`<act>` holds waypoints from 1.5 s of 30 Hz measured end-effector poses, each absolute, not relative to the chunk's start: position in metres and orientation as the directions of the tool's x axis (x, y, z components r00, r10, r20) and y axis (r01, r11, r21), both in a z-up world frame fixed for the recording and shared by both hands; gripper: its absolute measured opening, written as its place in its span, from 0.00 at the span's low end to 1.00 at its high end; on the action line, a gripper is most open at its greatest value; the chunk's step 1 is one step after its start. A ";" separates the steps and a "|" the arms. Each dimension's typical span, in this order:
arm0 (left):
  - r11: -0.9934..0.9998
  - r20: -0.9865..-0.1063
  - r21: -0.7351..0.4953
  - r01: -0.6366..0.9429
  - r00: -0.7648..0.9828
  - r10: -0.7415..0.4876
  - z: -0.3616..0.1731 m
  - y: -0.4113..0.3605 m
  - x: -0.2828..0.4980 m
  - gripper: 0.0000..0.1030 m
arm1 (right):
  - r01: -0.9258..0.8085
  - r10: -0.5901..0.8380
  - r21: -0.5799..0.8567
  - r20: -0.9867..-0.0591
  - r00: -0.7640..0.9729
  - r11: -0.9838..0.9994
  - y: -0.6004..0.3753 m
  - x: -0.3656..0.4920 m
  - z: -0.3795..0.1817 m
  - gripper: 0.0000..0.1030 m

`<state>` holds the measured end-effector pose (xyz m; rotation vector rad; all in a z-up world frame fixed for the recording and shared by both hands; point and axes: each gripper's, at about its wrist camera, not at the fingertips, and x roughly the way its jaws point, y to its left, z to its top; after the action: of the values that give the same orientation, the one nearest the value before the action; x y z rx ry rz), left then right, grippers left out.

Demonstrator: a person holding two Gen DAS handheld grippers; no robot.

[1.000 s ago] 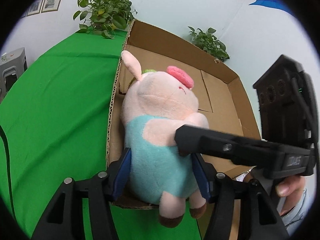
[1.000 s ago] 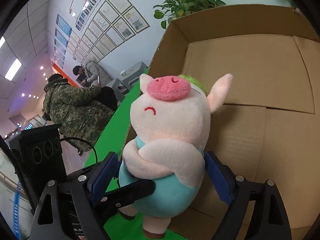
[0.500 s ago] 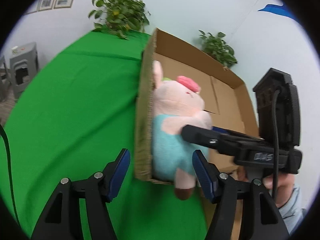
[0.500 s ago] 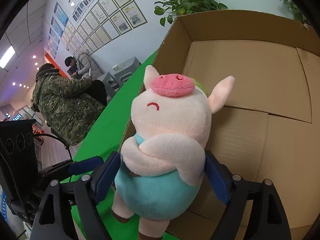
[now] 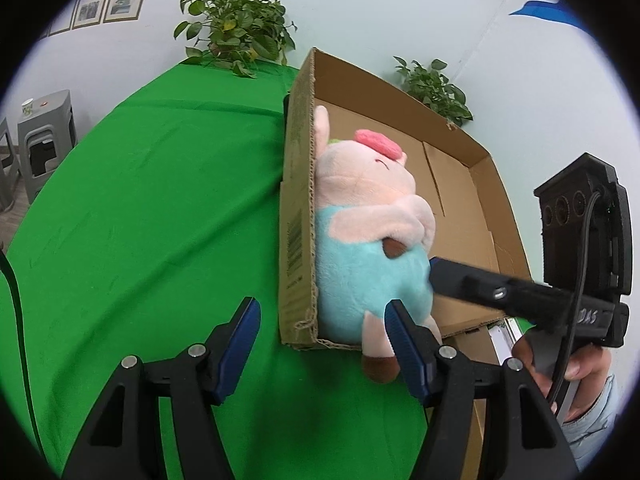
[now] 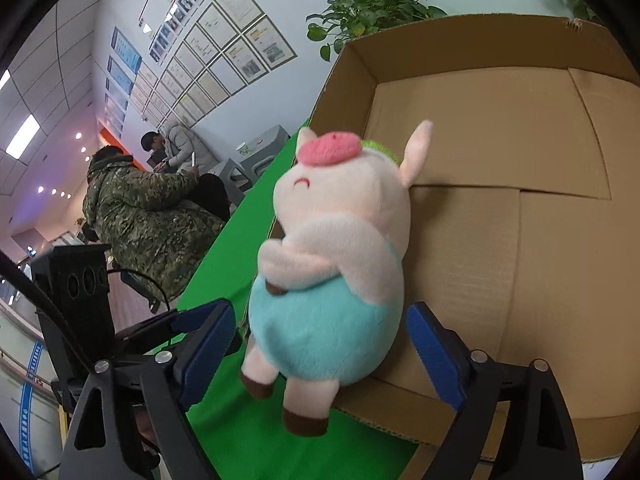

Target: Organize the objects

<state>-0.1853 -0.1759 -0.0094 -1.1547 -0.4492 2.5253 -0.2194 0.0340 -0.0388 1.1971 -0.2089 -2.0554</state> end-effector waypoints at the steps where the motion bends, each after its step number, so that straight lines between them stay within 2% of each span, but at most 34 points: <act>1: -0.899 -0.667 -0.406 -0.165 -0.619 0.414 -0.010 -0.174 -0.186 0.62 | 0.515 -0.658 0.465 -0.693 -0.295 -0.720 0.036 -0.217 -0.044 0.70; 4: -0.897 -0.662 -0.408 -0.171 -0.622 0.419 -0.014 -0.172 -0.188 0.62 | 0.511 -0.623 0.422 -0.712 -0.325 -0.749 0.029 -0.213 -0.052 0.63; 11: -0.845 -0.623 -0.491 -0.213 -0.592 0.511 -0.024 -0.164 -0.188 0.62 | 0.500 -0.614 0.414 -0.711 -0.344 -0.760 0.041 -0.193 -0.050 0.63; 12: -0.853 -0.628 -0.477 -0.213 -0.596 0.500 -0.024 -0.161 -0.186 0.62 | 0.500 -0.604 0.399 -0.710 -0.362 -0.768 0.051 -0.188 -0.046 0.65; 14: -0.872 -0.643 -0.437 -0.218 -0.602 0.473 -0.022 -0.154 -0.182 0.62 | 0.495 -0.579 0.357 -0.697 -0.423 -0.792 0.071 -0.165 -0.033 0.92; 15: -0.876 -0.645 -0.430 -0.219 -0.604 0.468 -0.022 -0.152 -0.181 0.62 | 0.484 -0.566 0.340 -0.682 -0.463 -0.806 0.088 -0.147 -0.023 0.98; 16: -0.879 -0.647 -0.423 -0.220 -0.606 0.463 -0.022 -0.150 -0.179 0.62 | 0.473 -0.555 0.329 -0.669 -0.494 -0.817 0.098 -0.133 -0.019 1.00; 23: -0.905 -0.667 -0.373 -0.207 -0.618 0.416 -0.020 -0.139 -0.174 0.62 | 0.352 -0.372 0.175 -0.673 -0.639 -0.920 0.153 -0.041 -0.012 1.00; 27: -0.919 -0.685 -0.375 -0.123 -0.631 0.364 -0.024 -0.142 -0.166 0.62 | 0.295 -0.309 0.142 -0.684 -0.661 -0.945 0.184 -0.012 -0.020 1.00; 31: -0.949 -0.645 -0.302 -0.085 -0.716 0.269 -0.002 -0.130 -0.131 0.62 | 0.276 -0.301 0.147 -0.672 -0.677 -0.950 0.209 0.021 -0.027 1.00; 33: -0.955 -0.603 -0.278 -0.102 -0.755 0.256 0.015 -0.116 -0.111 0.68 | 0.274 -0.310 0.161 -0.661 -0.684 -0.948 0.216 0.036 -0.025 1.00; 35: -0.960 -0.557 -0.247 -0.135 -0.790 0.255 0.032 -0.098 -0.089 0.78 | 0.281 -0.331 0.184 -0.655 -0.679 -0.942 0.221 0.048 -0.025 1.00; 37: -0.964 -0.531 -0.206 -0.167 -0.809 0.253 0.044 -0.078 -0.071 0.78 | 0.286 -0.342 0.195 -0.651 -0.678 -0.938 0.227 0.059 -0.024 1.00; 40: -0.961 -0.528 -0.180 -0.211 -0.803 0.275 0.053 -0.047 -0.056 0.78 | 0.300 -0.357 0.203 -0.655 -0.666 -0.932 0.231 0.066 -0.022 1.00; 45: -0.941 -0.561 -0.231 -0.247 -0.756 0.336 0.048 -0.019 -0.047 0.78 | 0.319 -0.384 0.224 -0.662 -0.644 -0.921 0.241 0.072 -0.028 1.00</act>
<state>-0.0466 -0.0192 0.0479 -0.8939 -0.2039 2.6753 0.0719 0.2408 -0.0278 1.0510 -0.1213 -2.5392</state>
